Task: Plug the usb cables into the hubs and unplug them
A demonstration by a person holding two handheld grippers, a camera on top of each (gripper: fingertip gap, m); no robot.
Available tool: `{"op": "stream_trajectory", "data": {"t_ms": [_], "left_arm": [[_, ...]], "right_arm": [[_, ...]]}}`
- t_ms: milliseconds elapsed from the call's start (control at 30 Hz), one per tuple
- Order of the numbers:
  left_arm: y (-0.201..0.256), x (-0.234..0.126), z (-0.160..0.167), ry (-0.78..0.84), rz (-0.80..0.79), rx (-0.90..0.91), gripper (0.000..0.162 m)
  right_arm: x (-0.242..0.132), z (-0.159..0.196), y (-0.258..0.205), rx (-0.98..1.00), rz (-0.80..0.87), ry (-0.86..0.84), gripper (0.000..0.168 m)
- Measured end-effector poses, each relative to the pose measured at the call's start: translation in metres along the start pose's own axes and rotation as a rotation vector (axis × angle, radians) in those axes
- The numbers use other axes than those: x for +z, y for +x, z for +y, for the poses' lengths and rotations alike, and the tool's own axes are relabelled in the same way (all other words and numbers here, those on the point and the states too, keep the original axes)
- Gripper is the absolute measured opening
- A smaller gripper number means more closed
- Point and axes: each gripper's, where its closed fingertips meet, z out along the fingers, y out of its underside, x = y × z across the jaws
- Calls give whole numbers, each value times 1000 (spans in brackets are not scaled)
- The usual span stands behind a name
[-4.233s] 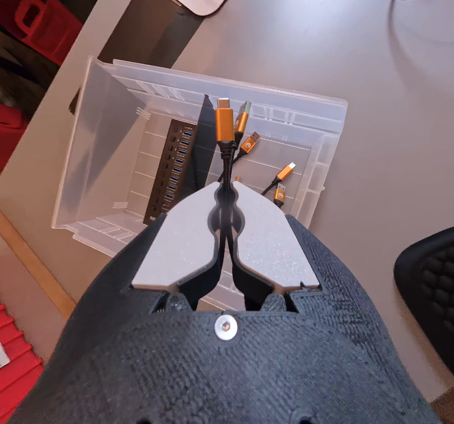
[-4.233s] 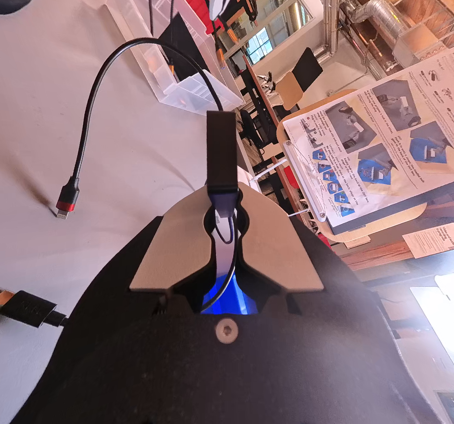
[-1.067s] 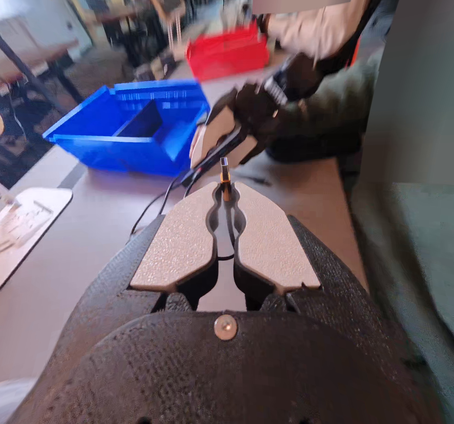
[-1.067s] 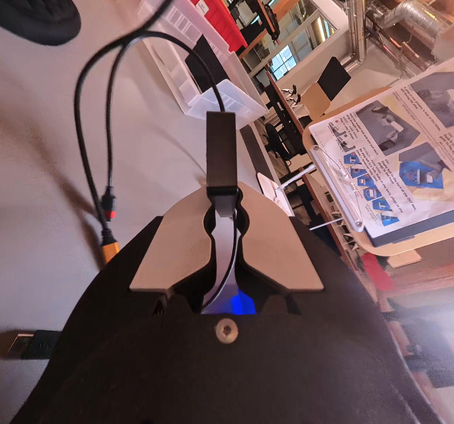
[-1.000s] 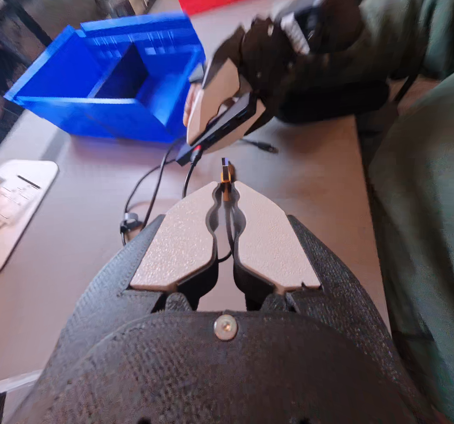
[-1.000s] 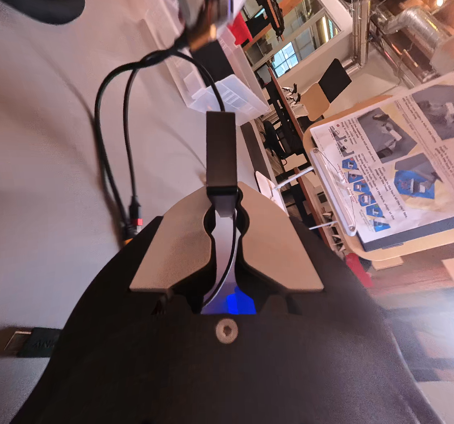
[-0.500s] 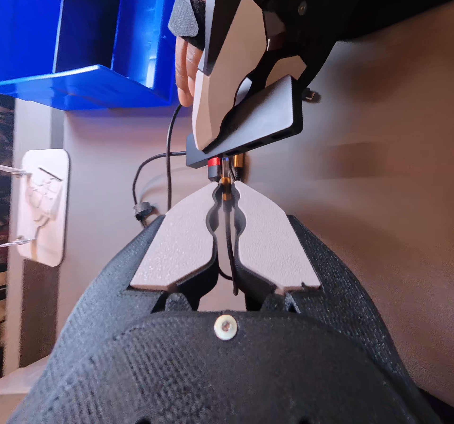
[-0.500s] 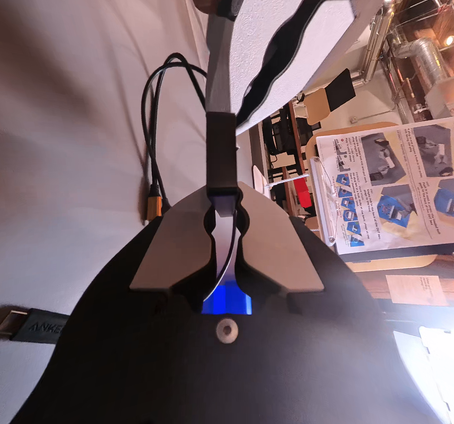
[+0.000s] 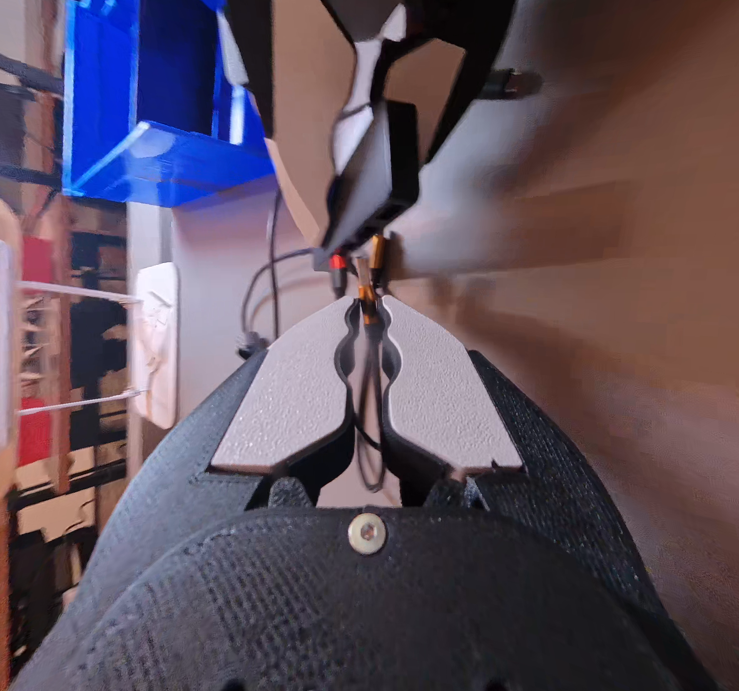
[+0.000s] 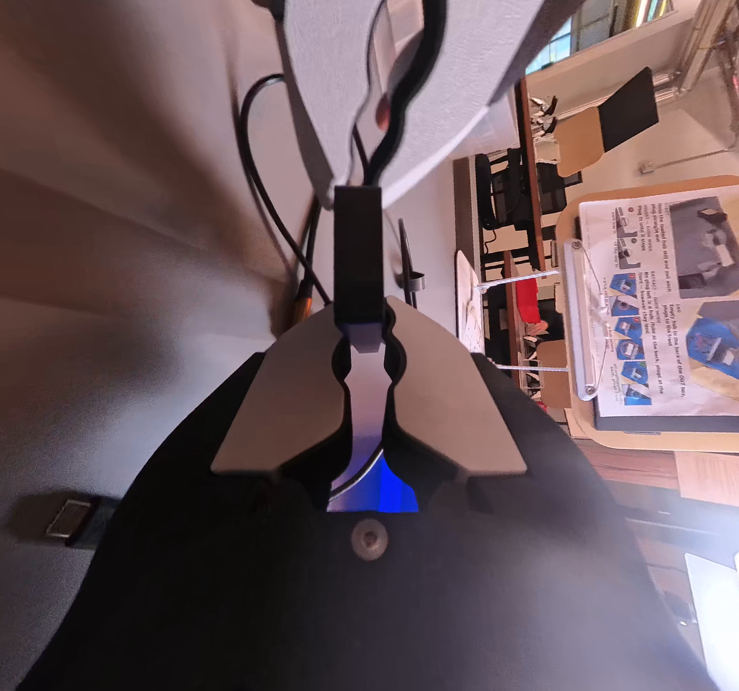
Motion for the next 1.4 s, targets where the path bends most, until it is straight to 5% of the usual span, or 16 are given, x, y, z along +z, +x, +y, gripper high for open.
{"op": "stream_trajectory", "data": {"t_ms": [300, 867, 1133, 1400], "left_arm": [[37, -19, 10, 238, 513, -460, 26], [66, -7, 28, 19, 837, 48, 22], [75, -10, 20, 51, 883, -45, 8], [48, -34, 22, 26, 682, -337, 7]], "right_arm": [[-4, 15, 5, 84, -35, -6, 12], [-7, 28, 16, 206, -22, -7, 12], [-9, 32, 20, 236, -19, -4, 12], [-12, 20, 23, 190, 8, 37, 12]]}}
